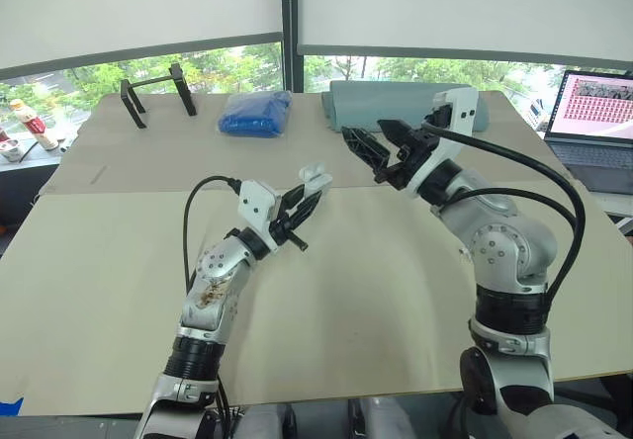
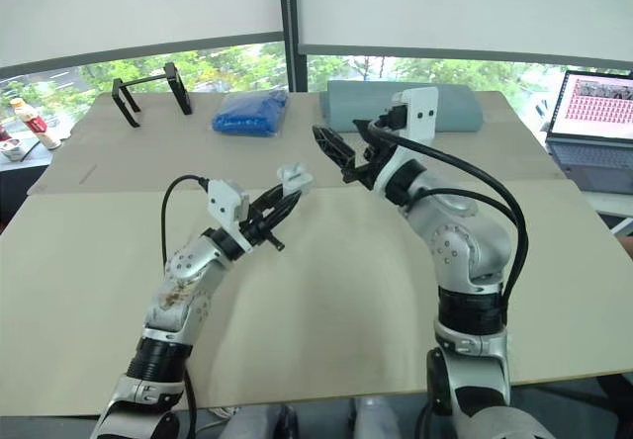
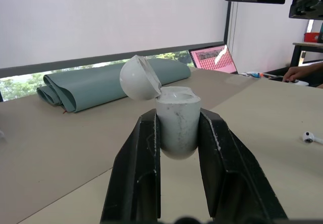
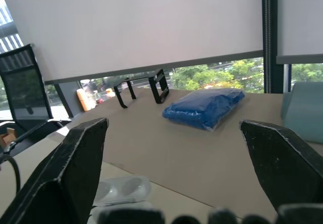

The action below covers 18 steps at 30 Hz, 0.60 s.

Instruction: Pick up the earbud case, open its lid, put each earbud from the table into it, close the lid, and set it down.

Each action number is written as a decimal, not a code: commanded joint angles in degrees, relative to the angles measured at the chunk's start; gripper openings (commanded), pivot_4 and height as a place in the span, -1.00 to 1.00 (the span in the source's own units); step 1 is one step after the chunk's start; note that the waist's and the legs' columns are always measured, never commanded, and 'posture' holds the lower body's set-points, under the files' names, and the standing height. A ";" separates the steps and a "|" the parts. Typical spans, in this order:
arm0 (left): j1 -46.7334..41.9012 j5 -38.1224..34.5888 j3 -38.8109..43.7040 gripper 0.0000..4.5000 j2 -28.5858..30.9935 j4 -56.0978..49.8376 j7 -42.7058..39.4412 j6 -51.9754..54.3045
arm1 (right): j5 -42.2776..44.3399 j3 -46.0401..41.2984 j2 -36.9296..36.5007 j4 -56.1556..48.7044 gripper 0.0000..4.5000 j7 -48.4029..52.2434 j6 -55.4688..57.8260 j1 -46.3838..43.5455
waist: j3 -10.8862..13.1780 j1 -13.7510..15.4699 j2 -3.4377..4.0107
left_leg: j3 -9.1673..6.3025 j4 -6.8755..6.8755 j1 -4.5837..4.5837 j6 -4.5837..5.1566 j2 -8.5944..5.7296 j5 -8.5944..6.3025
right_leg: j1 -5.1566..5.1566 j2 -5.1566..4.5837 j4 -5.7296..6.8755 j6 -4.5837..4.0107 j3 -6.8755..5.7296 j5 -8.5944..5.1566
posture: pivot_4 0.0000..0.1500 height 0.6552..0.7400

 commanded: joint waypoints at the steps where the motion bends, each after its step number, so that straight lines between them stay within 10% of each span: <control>1: 0.17 -0.82 0.52 -0.76 -0.02 -1.56 0.13 -0.70 | -1.88 0.27 -1.86 -1.08 1.00 -0.18 -1.90 1.16 | 0.00 -0.01 0.00 | 0.00 0.00 0.00 0.05 0.00 -0.03 | 0.00 0.00 0.00 0.00 0.00 0.00 | 1.00 1.00; 18: -10.49 -4.03 5.98 -0.76 4.18 14.24 -5.89 -1.68 | -17.19 9.27 2.87 2.07 1.00 -5.92 -14.60 6.53 | 0.01 -0.03 -0.01 | 0.01 0.01 0.09 0.03 0.01 0.01 | -0.07 0.02 0.03 -0.01 0.04 -0.05 | 1.00 1.00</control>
